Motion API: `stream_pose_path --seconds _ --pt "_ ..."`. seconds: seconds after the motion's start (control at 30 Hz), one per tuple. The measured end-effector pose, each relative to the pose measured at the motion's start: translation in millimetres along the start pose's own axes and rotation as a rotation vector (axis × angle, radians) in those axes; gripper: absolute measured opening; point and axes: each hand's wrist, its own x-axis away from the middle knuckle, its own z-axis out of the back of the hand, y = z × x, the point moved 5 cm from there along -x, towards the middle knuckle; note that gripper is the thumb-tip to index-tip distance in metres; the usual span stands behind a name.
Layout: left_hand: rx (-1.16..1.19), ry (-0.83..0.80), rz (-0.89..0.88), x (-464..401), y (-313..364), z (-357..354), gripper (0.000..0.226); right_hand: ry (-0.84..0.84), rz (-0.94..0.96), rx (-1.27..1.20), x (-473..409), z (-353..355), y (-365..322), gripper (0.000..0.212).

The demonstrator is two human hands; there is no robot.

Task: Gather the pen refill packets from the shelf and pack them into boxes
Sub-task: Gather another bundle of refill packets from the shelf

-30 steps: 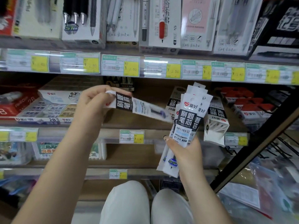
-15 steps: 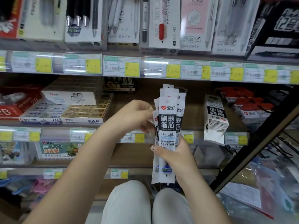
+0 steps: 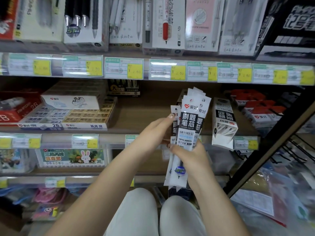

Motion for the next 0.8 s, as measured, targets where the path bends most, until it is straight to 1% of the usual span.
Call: stream_pose_path --seconds 0.03,0.1,0.27,0.33,0.4,0.47,0.57,0.67,0.8 --pt "-0.001 -0.033 0.010 0.4 -3.5 -3.3 0.043 0.009 0.006 0.003 -1.3 1.1 -2.1 0.025" --pt "0.010 -0.050 0.031 2.2 -8.6 -8.4 0.044 0.032 0.009 -0.013 -3.9 3.2 -6.3 0.022" --pt "0.120 -0.008 0.243 10.8 -41.7 -15.6 0.062 0.091 0.000 -0.124 -11.6 5.8 -7.5 0.022" --pt "0.184 0.030 0.306 18.0 -61.4 -20.0 0.061 0.116 0.020 -0.179 -12.9 4.7 -8.4 0.020" --pt "0.338 0.065 0.342 24.7 -75.0 -25.1 0.054 0.141 0.049 -0.228 -12.4 2.6 -10.0 0.021" --pt "0.571 0.060 0.403 29.0 -84.5 -32.6 0.051 0.167 0.072 -0.276 -10.6 1.6 -11.0 0.025" --pt "0.884 0.000 0.514 33.8 -89.8 -42.4 0.055 0.180 0.098 -0.291 -7.8 1.7 -11.1 0.028" --pt "1.075 -0.056 0.512 34.3 -87.0 -44.1 0.056 0.178 0.127 -0.211 -5.9 1.0 -9.3 0.027" --pt "1.043 -0.139 0.444 31.7 -76.5 -51.1 0.044 0.186 0.211 -0.125 -1.5 -0.4 -8.4 0.032"
